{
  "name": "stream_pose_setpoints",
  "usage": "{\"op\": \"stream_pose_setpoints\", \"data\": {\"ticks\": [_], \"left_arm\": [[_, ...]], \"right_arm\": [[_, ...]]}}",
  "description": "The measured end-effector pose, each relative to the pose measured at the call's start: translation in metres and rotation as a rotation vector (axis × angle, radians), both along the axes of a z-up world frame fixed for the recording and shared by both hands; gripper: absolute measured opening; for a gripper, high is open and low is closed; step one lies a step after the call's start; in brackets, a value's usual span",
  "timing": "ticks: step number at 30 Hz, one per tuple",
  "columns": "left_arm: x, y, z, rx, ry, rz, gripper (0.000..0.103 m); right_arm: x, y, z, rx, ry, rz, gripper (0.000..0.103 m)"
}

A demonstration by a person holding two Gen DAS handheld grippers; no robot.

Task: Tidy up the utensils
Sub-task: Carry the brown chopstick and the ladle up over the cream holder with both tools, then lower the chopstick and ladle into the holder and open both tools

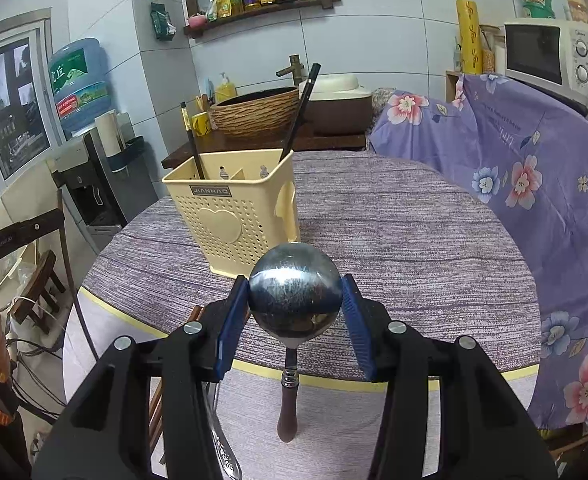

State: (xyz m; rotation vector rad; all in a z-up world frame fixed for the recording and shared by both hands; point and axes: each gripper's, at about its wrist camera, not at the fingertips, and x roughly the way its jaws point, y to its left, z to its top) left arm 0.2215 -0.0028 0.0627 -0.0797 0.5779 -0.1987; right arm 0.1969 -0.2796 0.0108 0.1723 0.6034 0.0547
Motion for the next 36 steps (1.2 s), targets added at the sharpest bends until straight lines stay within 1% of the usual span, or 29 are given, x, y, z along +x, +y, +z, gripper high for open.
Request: {"op": "stream_pose_setpoints", "data": {"ticks": [4, 6, 8, 10, 13, 15, 17, 18, 21, 23, 25, 28, 32, 36], "left_arm": [[0.000, 0.000, 0.010, -0.007, -0.022, -0.006, 0.008], [0.001, 0.000, 0.019, -0.012, -0.039, -0.009, 0.008], [0.005, 0.000, 0.031, -0.022, -0.055, -0.013, 0.008], [0.010, -0.001, 0.052, -0.043, -0.075, -0.026, 0.008], [0.017, -0.007, 0.093, -0.064, -0.128, -0.040, 0.008], [0.022, -0.014, 0.124, -0.073, -0.180, -0.042, 0.008], [0.030, -0.025, 0.152, -0.072, -0.227, -0.043, 0.008], [0.033, -0.031, 0.161, -0.075, -0.240, -0.042, 0.008], [0.047, -0.050, 0.179, -0.079, -0.282, -0.038, 0.008], [0.059, -0.063, 0.179, -0.085, -0.291, -0.041, 0.008], [0.070, -0.072, 0.170, -0.084, -0.280, -0.041, 0.008], [0.083, -0.081, 0.141, -0.081, -0.239, -0.044, 0.008], [0.094, -0.081, 0.096, -0.077, -0.173, -0.041, 0.008], [0.095, -0.080, 0.067, -0.072, -0.119, -0.052, 0.008]], "right_arm": [[0.001, 0.000, 0.008, 0.009, -0.014, 0.009, 0.048], [0.004, 0.001, 0.017, 0.016, -0.030, 0.019, 0.048], [0.009, 0.001, 0.032, 0.023, -0.058, 0.028, 0.048], [0.016, 0.002, 0.051, 0.034, -0.089, 0.037, 0.048], [0.032, 0.005, 0.092, 0.046, -0.160, 0.047, 0.048], [0.044, 0.007, 0.125, 0.038, -0.232, 0.034, 0.048], [0.059, 0.011, 0.151, 0.020, -0.270, 0.034, 0.048], [0.069, 0.014, 0.162, 0.009, -0.291, 0.028, 0.048], [0.093, 0.019, 0.177, -0.014, -0.320, 0.010, 0.048], [0.109, 0.020, 0.175, -0.024, -0.324, 0.000, 0.048], [0.123, 0.024, 0.162, -0.039, -0.316, -0.001, 0.048], [0.134, 0.027, 0.132, -0.059, -0.303, -0.010, 0.048], [0.138, 0.030, 0.090, -0.076, -0.271, -0.013, 0.048], [0.132, 0.035, 0.060, -0.087, -0.251, -0.010, 0.048]]}}
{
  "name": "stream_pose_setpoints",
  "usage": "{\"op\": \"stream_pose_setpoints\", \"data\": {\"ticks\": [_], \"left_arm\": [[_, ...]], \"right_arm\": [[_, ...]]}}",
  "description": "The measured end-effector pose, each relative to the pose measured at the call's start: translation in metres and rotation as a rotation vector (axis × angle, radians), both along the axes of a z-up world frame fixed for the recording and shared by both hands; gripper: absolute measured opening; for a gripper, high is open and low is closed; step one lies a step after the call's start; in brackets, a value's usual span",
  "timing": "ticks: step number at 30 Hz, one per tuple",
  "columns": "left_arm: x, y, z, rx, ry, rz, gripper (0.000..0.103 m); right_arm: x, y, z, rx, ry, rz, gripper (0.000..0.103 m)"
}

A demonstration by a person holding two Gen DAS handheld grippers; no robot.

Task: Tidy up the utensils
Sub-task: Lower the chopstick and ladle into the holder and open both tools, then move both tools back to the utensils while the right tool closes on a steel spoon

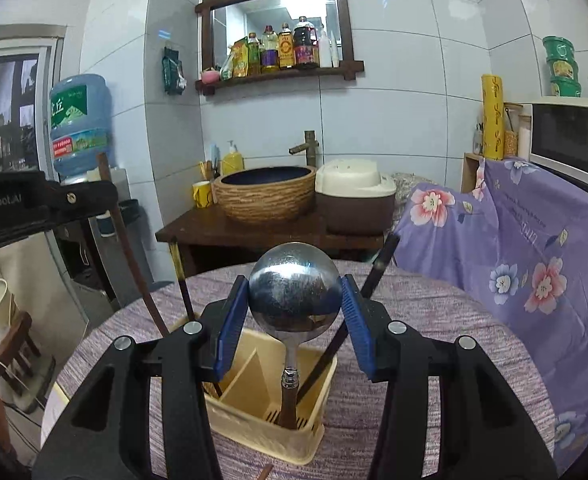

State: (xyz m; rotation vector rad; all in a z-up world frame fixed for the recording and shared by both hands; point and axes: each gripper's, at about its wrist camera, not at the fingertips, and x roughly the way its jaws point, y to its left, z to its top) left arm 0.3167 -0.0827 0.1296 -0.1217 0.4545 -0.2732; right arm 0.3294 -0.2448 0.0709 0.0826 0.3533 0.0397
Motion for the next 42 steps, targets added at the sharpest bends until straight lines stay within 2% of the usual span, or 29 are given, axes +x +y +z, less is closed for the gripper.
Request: {"op": "stream_pose_setpoints", "data": {"ticks": [7, 9, 14, 15, 17, 18, 20, 22, 23, 25, 27, 31, 33, 36, 38, 42], "left_arm": [[0.002, -0.004, -0.036, 0.041, 0.060, -0.016, 0.008], [0.004, -0.005, -0.043, 0.051, 0.067, -0.012, 0.008], [0.008, -0.003, -0.049, 0.054, 0.104, -0.019, 0.006], [0.006, -0.002, -0.047, 0.052, 0.099, -0.015, 0.006], [0.001, 0.001, -0.042, 0.058, 0.078, -0.016, 0.006], [-0.002, 0.001, -0.040, 0.066, 0.075, -0.022, 0.009], [-0.009, 0.005, -0.037, 0.076, 0.065, -0.018, 0.021], [-0.024, 0.015, -0.033, 0.074, 0.035, -0.005, 0.042], [-0.031, 0.019, -0.033, 0.074, 0.021, 0.002, 0.046], [-0.050, 0.031, -0.035, 0.092, 0.004, 0.018, 0.059], [-0.069, 0.042, -0.045, 0.120, 0.010, 0.026, 0.062], [-0.094, 0.064, -0.080, 0.155, 0.093, 0.052, 0.063], [-0.104, 0.077, -0.103, 0.140, 0.150, 0.077, 0.063], [-0.118, 0.092, -0.136, 0.119, 0.232, 0.104, 0.062], [-0.127, 0.096, -0.149, 0.129, 0.258, 0.116, 0.062], [-0.138, 0.107, -0.165, 0.125, 0.293, 0.131, 0.062]], "right_arm": [[-0.004, 0.013, -0.033, -0.045, 0.053, 0.015, 0.048], [-0.008, 0.015, -0.037, -0.065, 0.028, 0.013, 0.048], [-0.010, 0.019, -0.036, -0.078, 0.028, 0.011, 0.048], [-0.011, 0.018, -0.034, -0.076, 0.021, 0.016, 0.049], [-0.015, 0.017, -0.032, -0.079, 0.012, 0.020, 0.064], [-0.019, 0.017, -0.029, -0.082, -0.002, 0.019, 0.064], [-0.027, 0.017, -0.024, -0.091, -0.013, 0.014, 0.065], [-0.035, 0.016, -0.019, -0.081, -0.010, 0.017, 0.065], [-0.043, 0.016, -0.017, -0.071, -0.003, 0.026, 0.065], [-0.059, 0.018, -0.019, -0.063, 0.025, 0.066, 0.065], [-0.075, 0.025, -0.031, -0.059, 0.086, 0.127, 0.065], [-0.102, 0.047, -0.077, -0.025, 0.253, 0.285, 0.065], [-0.111, 0.059, -0.101, -0.048, 0.303, 0.305, 0.064], [-0.118, 0.077, -0.138, -0.107, 0.375, 0.323, 0.057], [-0.118, 0.083, -0.151, -0.110, 0.412, 0.332, 0.056], [-0.112, 0.085, -0.158, -0.145, 0.434, 0.318, 0.056]]}}
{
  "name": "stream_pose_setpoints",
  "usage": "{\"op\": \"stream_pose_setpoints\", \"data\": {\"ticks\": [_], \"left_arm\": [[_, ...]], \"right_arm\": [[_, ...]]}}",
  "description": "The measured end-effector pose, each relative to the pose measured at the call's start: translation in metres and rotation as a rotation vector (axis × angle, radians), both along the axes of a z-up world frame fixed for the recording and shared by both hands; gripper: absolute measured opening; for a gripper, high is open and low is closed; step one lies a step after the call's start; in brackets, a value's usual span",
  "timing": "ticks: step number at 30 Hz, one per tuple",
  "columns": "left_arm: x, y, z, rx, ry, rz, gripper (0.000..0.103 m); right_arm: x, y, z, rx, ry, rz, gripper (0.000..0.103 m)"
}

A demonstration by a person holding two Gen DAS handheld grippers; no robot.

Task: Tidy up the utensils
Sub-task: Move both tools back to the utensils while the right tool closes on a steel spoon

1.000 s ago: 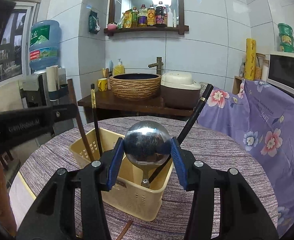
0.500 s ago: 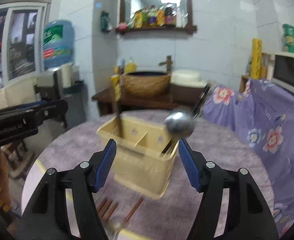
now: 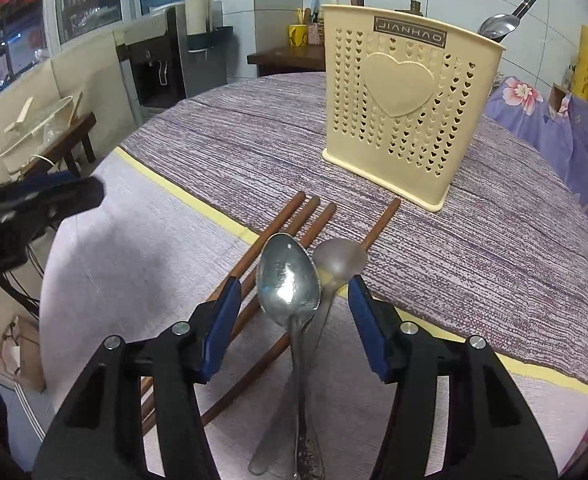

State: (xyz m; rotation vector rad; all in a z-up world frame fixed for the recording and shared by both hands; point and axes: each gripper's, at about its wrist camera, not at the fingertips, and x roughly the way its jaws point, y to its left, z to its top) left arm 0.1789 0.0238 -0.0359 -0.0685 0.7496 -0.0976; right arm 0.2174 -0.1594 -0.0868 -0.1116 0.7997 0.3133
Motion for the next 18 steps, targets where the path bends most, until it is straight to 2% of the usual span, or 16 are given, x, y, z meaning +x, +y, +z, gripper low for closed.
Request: {"op": "stream_pose_setpoints", "data": {"ticks": [6, 8, 14, 15, 17, 18], "left_arm": [[-0.008, 0.004, -0.007, -0.015, 0.006, -0.002, 0.062], [-0.007, 0.003, -0.008, -0.021, 0.012, -0.009, 0.062], [-0.008, -0.001, -0.013, -0.027, 0.025, -0.021, 0.062], [-0.008, -0.001, -0.013, -0.027, 0.026, -0.022, 0.062], [-0.008, -0.003, -0.014, -0.025, 0.027, -0.024, 0.062], [-0.008, -0.004, -0.014, -0.024, 0.028, -0.026, 0.062]], "right_arm": [[0.013, 0.010, -0.004, -0.076, 0.022, 0.027, 0.055], [0.015, 0.012, -0.010, -0.092, 0.035, 0.034, 0.050], [0.023, 0.011, -0.013, -0.088, 0.046, 0.037, 0.048], [0.024, 0.010, -0.013, -0.081, 0.049, 0.040, 0.045], [0.026, 0.009, -0.013, -0.067, 0.059, 0.036, 0.030], [0.026, 0.008, -0.013, -0.065, 0.063, 0.029, 0.028]]}}
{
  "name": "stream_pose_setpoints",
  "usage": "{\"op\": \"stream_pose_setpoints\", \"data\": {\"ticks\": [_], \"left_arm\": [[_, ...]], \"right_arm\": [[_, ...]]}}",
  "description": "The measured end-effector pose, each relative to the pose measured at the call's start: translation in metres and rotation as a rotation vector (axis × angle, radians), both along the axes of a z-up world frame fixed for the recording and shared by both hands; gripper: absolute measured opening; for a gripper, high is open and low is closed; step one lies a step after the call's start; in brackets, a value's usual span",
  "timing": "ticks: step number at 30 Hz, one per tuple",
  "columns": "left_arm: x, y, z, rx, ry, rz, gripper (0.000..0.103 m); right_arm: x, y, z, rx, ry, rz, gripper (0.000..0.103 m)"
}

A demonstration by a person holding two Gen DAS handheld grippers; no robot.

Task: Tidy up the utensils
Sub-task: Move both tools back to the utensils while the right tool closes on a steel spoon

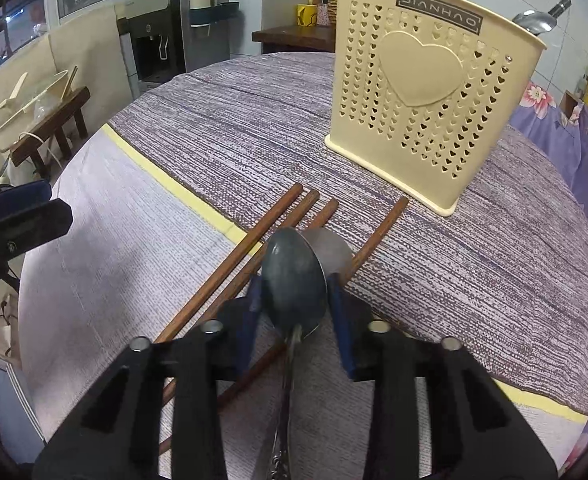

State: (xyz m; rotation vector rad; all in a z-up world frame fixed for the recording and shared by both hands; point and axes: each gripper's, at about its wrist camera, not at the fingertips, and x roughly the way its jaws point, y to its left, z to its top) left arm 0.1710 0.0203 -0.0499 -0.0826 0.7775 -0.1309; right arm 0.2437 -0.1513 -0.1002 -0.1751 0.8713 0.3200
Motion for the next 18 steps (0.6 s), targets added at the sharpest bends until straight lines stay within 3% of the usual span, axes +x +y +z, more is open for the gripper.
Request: {"op": "stream_pose_setpoints", "data": {"ticks": [3, 6, 14, 18], "left_arm": [[0.000, -0.002, -0.001, -0.003, 0.005, -0.005, 0.062], [0.000, -0.005, -0.002, 0.000, 0.010, -0.013, 0.062], [0.005, -0.020, -0.005, 0.015, 0.023, -0.048, 0.061], [0.011, -0.031, -0.009, 0.024, 0.038, -0.085, 0.058]], "right_arm": [[-0.002, -0.003, 0.001, 0.009, -0.007, -0.016, 0.018], [-0.003, -0.013, 0.005, 0.091, -0.001, -0.031, 0.004], [-0.020, -0.059, 0.023, 0.249, -0.014, -0.146, 0.003], [-0.027, -0.089, 0.017, 0.275, -0.005, -0.250, 0.003]]}}
